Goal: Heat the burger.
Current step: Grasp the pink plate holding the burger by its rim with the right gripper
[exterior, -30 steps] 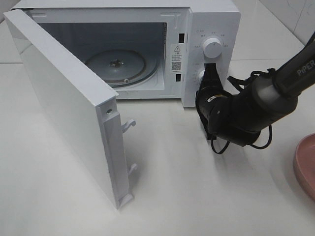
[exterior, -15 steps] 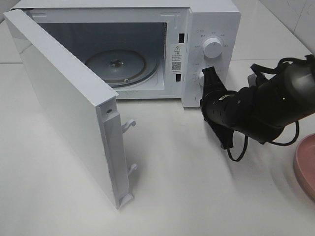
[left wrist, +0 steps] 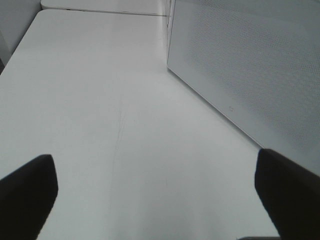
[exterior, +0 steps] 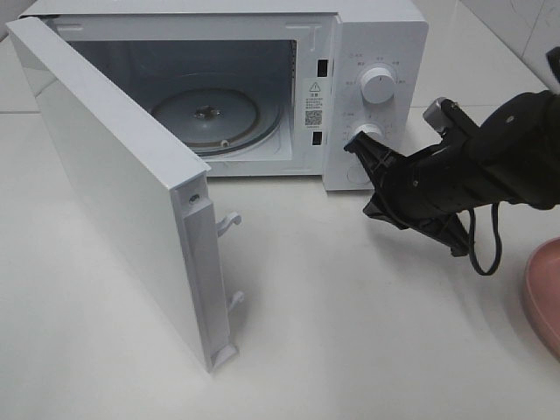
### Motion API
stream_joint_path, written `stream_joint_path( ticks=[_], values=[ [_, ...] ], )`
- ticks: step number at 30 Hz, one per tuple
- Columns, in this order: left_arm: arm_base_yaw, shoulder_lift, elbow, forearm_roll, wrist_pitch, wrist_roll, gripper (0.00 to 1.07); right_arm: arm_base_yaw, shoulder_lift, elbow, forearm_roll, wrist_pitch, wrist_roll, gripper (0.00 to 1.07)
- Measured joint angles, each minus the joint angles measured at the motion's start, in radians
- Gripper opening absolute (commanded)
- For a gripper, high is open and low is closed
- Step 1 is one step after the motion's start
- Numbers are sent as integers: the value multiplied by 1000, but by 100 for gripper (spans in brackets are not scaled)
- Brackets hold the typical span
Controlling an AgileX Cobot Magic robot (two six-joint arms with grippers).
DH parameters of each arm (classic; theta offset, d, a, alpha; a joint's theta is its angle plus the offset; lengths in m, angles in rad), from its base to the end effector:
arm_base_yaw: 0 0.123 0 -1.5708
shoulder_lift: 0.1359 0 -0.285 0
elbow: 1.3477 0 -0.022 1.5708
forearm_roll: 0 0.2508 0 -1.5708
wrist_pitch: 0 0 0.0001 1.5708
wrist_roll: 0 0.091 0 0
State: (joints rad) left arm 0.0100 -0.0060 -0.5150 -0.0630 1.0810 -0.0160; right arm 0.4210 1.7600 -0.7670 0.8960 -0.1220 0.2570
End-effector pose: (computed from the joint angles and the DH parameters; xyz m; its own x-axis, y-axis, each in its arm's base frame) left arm -0.0084 -0.0051 0.2799 -0.4560 -0.0501 -0.8886 0.0187 0.9977 -0.0659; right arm 0.2994 0.1247 0.1424 -0.5931 0.7297 -0.3402 0.4717 0.6574 0.5876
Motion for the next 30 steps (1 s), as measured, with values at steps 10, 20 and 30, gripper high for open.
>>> stream_joint_path(
  ticks=[10, 20, 30],
  values=[
    [0, 0, 0, 0, 0, 0, 100, -115, -90, 0, -210, 330, -205, 0],
    [0, 0, 0, 0, 0, 0, 100, -129, -203, -56, -600, 633, -215, 2],
    [0, 0, 0, 0, 0, 0, 100, -132, -326, -75, -761, 788, -213, 40]
  ],
)
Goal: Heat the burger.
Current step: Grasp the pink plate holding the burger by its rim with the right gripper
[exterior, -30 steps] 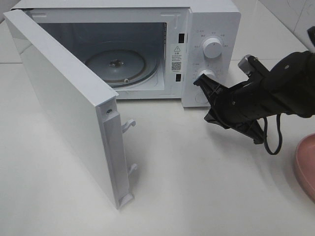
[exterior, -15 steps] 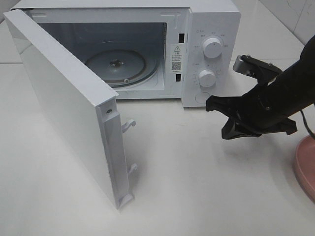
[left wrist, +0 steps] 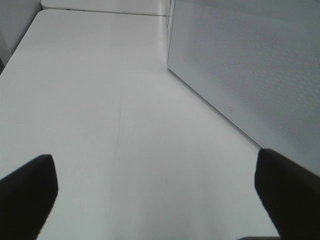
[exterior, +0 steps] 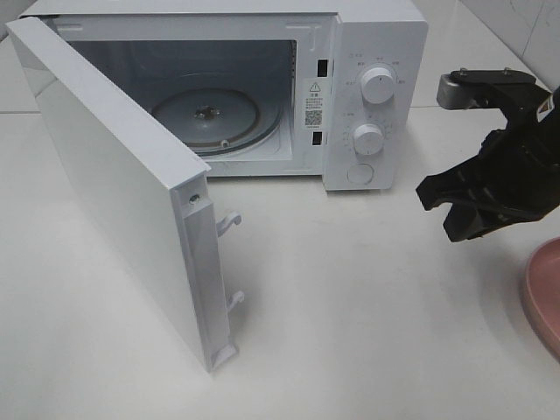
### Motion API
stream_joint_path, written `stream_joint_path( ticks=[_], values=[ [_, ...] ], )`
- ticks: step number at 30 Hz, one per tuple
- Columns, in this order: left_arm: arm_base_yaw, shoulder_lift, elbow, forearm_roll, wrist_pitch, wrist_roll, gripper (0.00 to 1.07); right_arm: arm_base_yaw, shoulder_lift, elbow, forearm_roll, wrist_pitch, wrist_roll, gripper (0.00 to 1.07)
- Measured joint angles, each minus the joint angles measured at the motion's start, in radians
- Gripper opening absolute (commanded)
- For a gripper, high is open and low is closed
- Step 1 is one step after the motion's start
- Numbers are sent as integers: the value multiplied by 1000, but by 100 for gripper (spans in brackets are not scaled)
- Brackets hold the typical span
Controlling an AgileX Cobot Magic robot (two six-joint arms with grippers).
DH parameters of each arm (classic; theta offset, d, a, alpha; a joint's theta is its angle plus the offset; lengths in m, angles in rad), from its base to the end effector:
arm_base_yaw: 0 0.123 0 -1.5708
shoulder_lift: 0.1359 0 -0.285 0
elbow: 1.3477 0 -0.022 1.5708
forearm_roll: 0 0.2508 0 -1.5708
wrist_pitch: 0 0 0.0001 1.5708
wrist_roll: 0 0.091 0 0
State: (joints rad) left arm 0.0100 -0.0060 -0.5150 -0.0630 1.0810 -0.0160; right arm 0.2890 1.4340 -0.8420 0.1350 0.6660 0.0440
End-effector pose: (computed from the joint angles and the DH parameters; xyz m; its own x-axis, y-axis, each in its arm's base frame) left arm -0.0084 -0.0051 0.2799 -0.4560 -0.0501 -0.8886 0.0187 0.9977 -0.0659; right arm 0.2523 0.0829 0.2226 -0.9185 -0.1173 -0.3776 -0.1798 0.9745 0.1345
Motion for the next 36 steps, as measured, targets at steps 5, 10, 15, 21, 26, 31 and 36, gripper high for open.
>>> stream_joint_path(
  ticks=[5, 10, 15, 21, 26, 31, 36],
  values=[
    [0, 0, 0, 0, 0, 0, 100, 0, -19, 0, -54, 34, 0, 89],
    [0, 0, 0, 0, 0, 0, 100, 0, -19, 4, -76, 56, 4, 102],
    [0, 0, 0, 0, 0, 0, 100, -37, -20, 25, -79, 94, 18, 100],
    [0, 0, 0, 0, 0, 0, 100, -123, -21, 106, -135, 106, 20, 98],
    [0, 0, 0, 0, 0, 0, 100, -165, -21, 149, -154, 60, 24, 96],
    [0, 0, 0, 0, 0, 0, 100, -203, 7, 179, -155, -2, 26, 94],
    [0, 0, 0, 0, 0, 0, 100, -210, 62, 182, -156, -54, 27, 94]
  ],
)
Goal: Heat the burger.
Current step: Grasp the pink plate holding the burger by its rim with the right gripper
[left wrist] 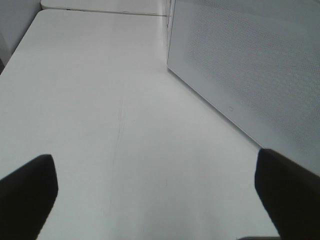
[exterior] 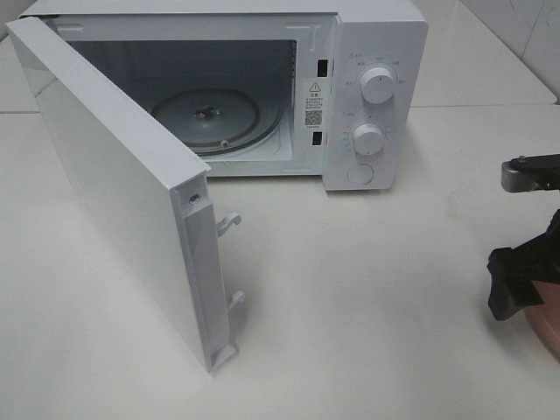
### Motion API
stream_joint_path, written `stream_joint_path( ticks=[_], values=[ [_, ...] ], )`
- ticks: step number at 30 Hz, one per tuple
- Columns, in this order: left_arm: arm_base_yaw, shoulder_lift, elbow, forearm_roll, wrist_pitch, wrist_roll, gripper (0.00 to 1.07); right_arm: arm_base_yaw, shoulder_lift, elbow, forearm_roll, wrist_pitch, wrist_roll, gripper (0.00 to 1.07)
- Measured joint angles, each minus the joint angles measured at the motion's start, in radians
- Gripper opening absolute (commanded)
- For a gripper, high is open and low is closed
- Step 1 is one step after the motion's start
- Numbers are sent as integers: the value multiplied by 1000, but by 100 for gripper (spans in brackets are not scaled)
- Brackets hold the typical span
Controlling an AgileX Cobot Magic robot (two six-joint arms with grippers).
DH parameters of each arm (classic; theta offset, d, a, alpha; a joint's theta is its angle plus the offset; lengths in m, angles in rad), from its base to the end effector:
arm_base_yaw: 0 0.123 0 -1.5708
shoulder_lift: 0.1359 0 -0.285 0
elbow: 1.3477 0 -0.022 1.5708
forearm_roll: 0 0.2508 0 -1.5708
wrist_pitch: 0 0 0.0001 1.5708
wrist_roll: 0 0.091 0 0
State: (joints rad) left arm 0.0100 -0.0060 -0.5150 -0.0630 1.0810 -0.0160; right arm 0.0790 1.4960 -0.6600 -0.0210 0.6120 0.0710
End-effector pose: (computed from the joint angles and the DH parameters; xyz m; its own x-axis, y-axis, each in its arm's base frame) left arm -0.0084 -0.0051 0.2799 -0.4560 -0.0501 -0.8886 0.0187 0.9977 -0.0659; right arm 0.2343 0.0174 0.1638 -0.9777 -0.0234 -0.2089 -0.0239 0.9997 -0.0006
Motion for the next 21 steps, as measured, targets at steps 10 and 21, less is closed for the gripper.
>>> stream_joint_path(
  ticks=[10, 21],
  values=[
    [0, 0, 0, 0, 0, 0, 100, -1, 140, 0, -26, -82, 40, 92],
    [0, 0, 0, 0, 0, 0, 100, -1, 214, -8, -78, -137, 69, 85]
  ],
)
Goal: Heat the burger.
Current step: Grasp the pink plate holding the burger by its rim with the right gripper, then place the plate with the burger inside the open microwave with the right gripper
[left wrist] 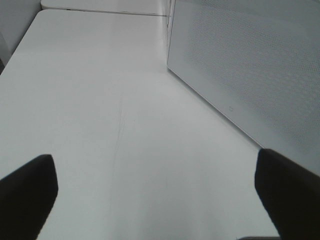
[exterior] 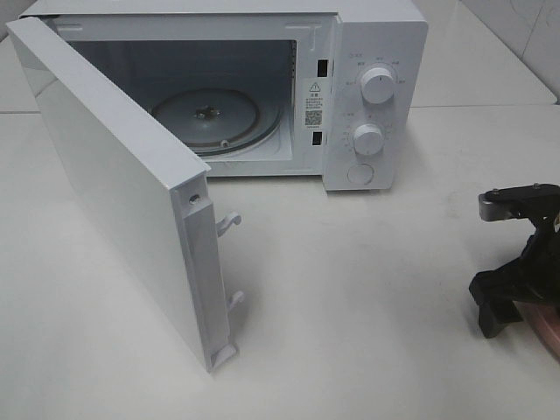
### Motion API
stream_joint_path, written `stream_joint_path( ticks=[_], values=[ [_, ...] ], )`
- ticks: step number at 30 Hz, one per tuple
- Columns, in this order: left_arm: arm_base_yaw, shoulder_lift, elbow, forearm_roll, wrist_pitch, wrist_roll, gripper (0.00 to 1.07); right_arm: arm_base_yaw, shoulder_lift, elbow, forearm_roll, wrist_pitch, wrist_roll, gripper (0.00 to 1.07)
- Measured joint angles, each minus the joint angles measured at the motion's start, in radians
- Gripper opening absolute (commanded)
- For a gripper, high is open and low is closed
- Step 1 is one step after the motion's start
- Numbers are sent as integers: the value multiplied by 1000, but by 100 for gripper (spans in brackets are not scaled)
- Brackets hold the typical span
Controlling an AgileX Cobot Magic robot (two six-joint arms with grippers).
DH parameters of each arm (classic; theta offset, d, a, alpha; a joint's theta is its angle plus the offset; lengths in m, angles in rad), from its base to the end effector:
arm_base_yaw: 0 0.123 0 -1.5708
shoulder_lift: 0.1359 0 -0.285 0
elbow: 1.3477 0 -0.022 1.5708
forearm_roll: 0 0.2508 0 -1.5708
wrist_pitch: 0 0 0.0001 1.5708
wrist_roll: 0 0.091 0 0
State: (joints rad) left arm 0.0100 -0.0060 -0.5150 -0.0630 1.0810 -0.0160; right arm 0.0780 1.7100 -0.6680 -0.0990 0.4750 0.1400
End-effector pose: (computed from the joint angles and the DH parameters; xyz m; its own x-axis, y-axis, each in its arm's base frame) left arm -0.0084 -0.0051 0.2799 -0.4560 -0.0501 -0.8886 0.0187 0.9977 -0.0659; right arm 0.2527 0.0156 0.1153 -0.9892 -0.0253 -0.1446 -0.0201 0.9991 -0.0373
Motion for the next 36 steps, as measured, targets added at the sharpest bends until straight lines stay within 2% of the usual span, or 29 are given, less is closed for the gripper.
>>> stream_joint_path(
  ticks=[2, 3, 4, 5, 7, 8, 9, 10, 11, 12, 14, 24, 30, 36],
  values=[
    [0, 0, 0, 0, 0, 0, 100, 0, 6, 0, -28, -1, 8, 72],
    [0, 0, 0, 0, 0, 0, 100, 0, 6, 0, -28, -1, 8, 72],
    [0, 0, 0, 0, 0, 0, 100, 0, 8, -1, -42, -1, 18, 60],
    [0, 0, 0, 0, 0, 0, 100, 0, 8, -1, -42, -1, 18, 60],
    [0, 0, 0, 0, 0, 0, 100, 0, 8, -1, -97, -7, 86, 29],
    [0, 0, 0, 0, 0, 0, 100, 0, 8, -1, -97, -7, 86, 29],
    [0, 0, 0, 0, 0, 0, 100, 0, 8, -1, -110, -7, 100, 23],
    [0, 0, 0, 0, 0, 0, 100, 0, 8, -1, -120, -7, 115, 10],
    [0, 0, 0, 0, 0, 0, 100, 0, 8, -1, -120, -7, 115, 10],
    [0, 0, 0, 0, 0, 0, 100, 1, 5, -2, -120, -7, 122, 3],
    [0, 0, 0, 0, 0, 0, 100, 1, 4, -2, -122, -7, 128, 0],
    [0, 0, 0, 0, 0, 0, 100, 5, -1, -5, -132, 26, 133, 0],
    [0, 0, 0, 0, 0, 0, 100, 68, -1, -5, -205, 86, 201, 0],
    [0, 0, 0, 0, 0, 0, 100, 167, 6, -5, -334, 168, 376, 0]
  ],
)
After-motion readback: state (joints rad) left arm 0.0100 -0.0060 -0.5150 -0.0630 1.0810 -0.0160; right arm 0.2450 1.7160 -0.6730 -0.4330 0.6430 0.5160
